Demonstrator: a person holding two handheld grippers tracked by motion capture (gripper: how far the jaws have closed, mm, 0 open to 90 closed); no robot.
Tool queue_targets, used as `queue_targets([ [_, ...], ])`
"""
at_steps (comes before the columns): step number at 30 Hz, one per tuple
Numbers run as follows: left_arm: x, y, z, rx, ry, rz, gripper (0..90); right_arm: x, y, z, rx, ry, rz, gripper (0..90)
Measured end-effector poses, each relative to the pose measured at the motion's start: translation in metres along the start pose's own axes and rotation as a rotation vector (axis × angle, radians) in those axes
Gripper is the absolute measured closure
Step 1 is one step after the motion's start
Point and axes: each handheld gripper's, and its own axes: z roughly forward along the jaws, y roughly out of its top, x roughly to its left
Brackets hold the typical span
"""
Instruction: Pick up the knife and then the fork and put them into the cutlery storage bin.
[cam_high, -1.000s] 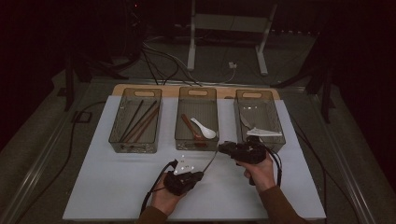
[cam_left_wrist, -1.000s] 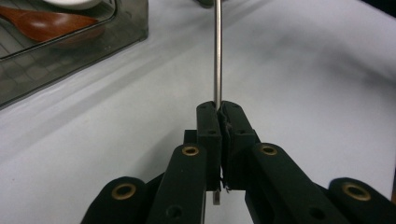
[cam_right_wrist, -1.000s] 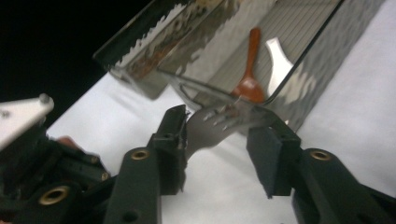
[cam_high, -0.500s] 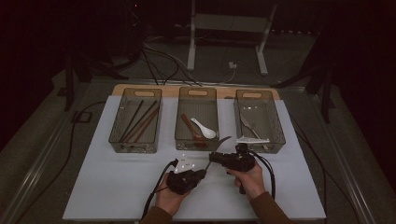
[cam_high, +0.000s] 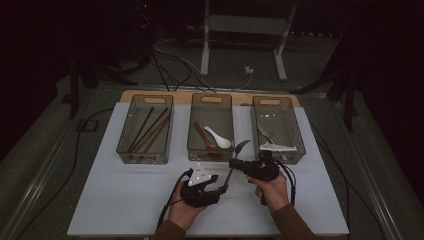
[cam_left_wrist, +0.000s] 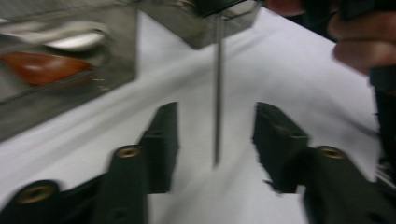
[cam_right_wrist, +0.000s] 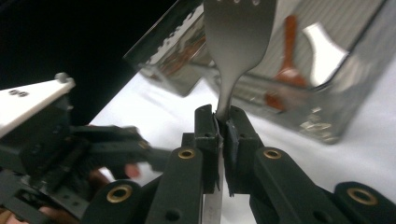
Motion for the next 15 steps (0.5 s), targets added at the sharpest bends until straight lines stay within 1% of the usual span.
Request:
queue_targets([
  [1,0.002,0.000,-0.004,-0.005,0.026,0.005,36.3,-0.002,0.003,-0.004,-0.010,-0.008,0.003,85.7],
  [2,0.005,0.000,-0.008,-0.008,0.037,0.003,33.2,-0.003,0.006,-0.008,-0.019,-0.019,0.001,85.7],
  [3,0.008,0.000,-0.013,-0.016,0.054,0.000,27.7,-0.005,0.009,-0.012,-0.031,-0.026,0.003,85.6],
  [6,0.016,-0.001,-0.029,-0.032,0.102,0.014,18.7,-0.011,0.022,-0.027,-0.064,-0.054,0.006,85.7],
  [9,0.025,-0.003,-0.044,-0.049,0.137,-0.005,15.8,-0.020,0.036,-0.042,-0.104,-0.094,0.013,85.7],
  [11,0.033,-0.004,-0.054,-0.061,0.153,-0.019,10.9,-0.027,0.044,-0.051,-0.122,-0.117,0.024,85.7],
  [14,0.043,-0.005,-0.067,-0.081,0.193,-0.043,8.6,-0.039,0.055,-0.065,-0.150,-0.167,0.041,85.7],
  [15,0.047,-0.006,-0.071,-0.088,0.203,-0.047,8.6,-0.043,0.058,-0.070,-0.155,-0.191,0.039,85.7],
])
